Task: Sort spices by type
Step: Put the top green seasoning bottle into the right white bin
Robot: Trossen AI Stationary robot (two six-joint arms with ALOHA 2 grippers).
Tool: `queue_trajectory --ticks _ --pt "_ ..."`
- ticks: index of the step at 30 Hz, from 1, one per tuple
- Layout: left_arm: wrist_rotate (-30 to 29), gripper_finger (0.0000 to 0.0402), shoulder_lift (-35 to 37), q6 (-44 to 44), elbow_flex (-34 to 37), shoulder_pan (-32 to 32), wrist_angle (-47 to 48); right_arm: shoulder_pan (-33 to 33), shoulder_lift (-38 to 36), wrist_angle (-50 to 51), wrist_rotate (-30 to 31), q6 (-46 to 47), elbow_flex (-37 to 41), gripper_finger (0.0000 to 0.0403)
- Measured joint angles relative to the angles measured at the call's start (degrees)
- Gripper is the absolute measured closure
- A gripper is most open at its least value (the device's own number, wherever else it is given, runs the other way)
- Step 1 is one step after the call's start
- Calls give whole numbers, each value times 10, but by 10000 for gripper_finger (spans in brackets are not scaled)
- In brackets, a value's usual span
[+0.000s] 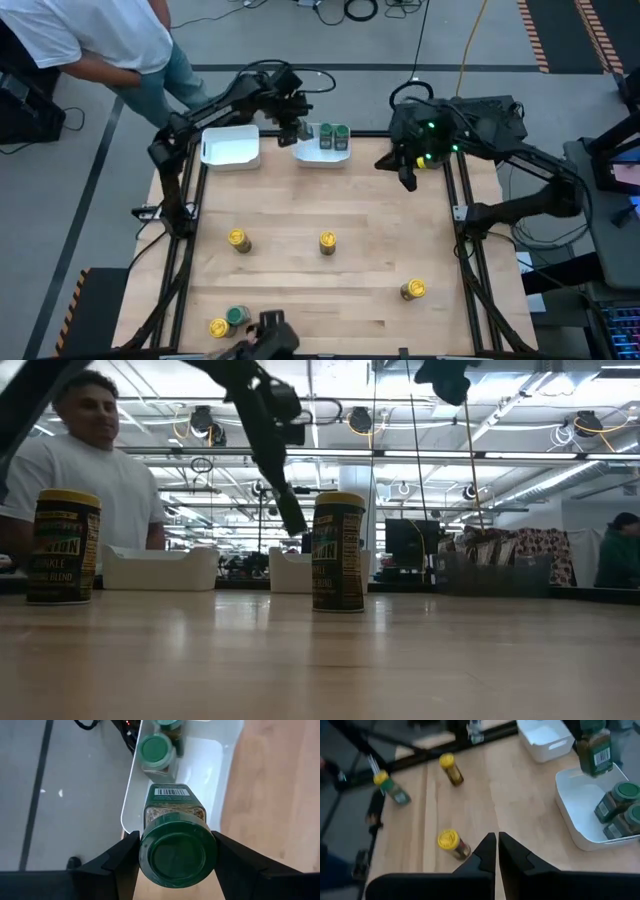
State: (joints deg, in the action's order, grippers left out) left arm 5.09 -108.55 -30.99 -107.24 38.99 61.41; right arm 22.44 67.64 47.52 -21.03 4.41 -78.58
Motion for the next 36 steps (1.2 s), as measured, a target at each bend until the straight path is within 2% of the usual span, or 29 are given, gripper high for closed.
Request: queue_trajectory --ticks 4,10,17,36 --pt "8 184 -35 -14 -3 14 -5 0 -51 -70 -1 41 70 403" --pt "17 184 -70 -14 -3 24 -16 0 -73 -101 0 55 112 403" --pt "21 184 -96 -13 -3 22 -59 0 -65 -100 0 55 114 403" --pt "17 177 -124 -24 -3 22 -85 0 -65 -100 0 82 114 403"
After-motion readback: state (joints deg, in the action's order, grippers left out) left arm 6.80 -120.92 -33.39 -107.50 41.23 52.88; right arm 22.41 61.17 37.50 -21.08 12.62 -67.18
